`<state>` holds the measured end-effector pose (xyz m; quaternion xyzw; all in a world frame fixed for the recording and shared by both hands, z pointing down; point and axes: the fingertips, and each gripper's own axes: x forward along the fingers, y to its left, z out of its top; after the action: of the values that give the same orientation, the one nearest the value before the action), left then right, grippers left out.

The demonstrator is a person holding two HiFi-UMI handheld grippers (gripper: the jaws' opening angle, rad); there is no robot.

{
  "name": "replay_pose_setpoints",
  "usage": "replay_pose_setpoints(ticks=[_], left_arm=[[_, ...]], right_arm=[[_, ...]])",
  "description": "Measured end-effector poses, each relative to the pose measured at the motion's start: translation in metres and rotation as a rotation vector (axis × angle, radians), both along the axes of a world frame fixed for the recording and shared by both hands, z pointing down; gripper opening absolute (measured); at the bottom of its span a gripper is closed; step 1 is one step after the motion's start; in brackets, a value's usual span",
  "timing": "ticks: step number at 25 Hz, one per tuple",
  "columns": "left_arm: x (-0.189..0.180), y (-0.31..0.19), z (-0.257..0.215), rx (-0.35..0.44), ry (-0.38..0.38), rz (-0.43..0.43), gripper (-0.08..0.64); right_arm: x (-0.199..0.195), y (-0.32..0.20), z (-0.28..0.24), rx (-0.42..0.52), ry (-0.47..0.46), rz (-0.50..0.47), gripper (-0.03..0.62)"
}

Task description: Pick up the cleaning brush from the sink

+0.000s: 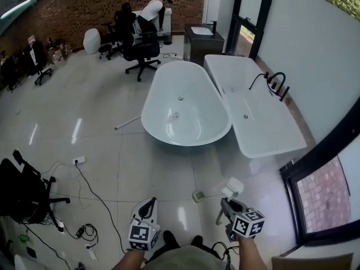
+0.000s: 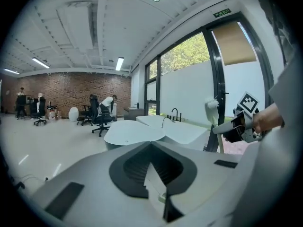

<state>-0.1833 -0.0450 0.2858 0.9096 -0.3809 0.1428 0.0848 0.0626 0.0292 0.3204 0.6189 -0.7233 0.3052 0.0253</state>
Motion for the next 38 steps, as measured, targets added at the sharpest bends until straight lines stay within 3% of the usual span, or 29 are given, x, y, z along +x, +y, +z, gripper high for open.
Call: replay_pose_setpoints(ticks=[9,16,20,23,30,38], left_arm=[[0.034,0.048,-0.052,0.046,0.090,-0.006,0.000],[0.044,0.045,-0.072,0.069,0.122,0.107,0.000],[0.042,0.032,-0.094,0.108,0.127,0.181,0.000],[0.036,0.022,-0.101,0.117,0.129,0.204,0.000],[0.046,0.010,-0.099,0.121,0.117,0.217,0.000],[0.048,0.005,-0.094,0.105,0.112,0.185,0.000]], right_arm=[[0.006,0.023,-0.070,0.206,-0.208,0.029,0.035],[-0.007,0.025,-0.149,0.380,-0.282,0.078,0.035],[-0.012,0.014,-0.184,0.506,-0.396,0.127,0.035],[-0.026,0.004,-0.197,0.565,-0.519,0.140,0.037],[-0.009,-0.004,-0.198,0.616,-0.616,0.174,0.037],[0.017,0.008,-0.242,0.786,-0.718,0.180,0.037]])
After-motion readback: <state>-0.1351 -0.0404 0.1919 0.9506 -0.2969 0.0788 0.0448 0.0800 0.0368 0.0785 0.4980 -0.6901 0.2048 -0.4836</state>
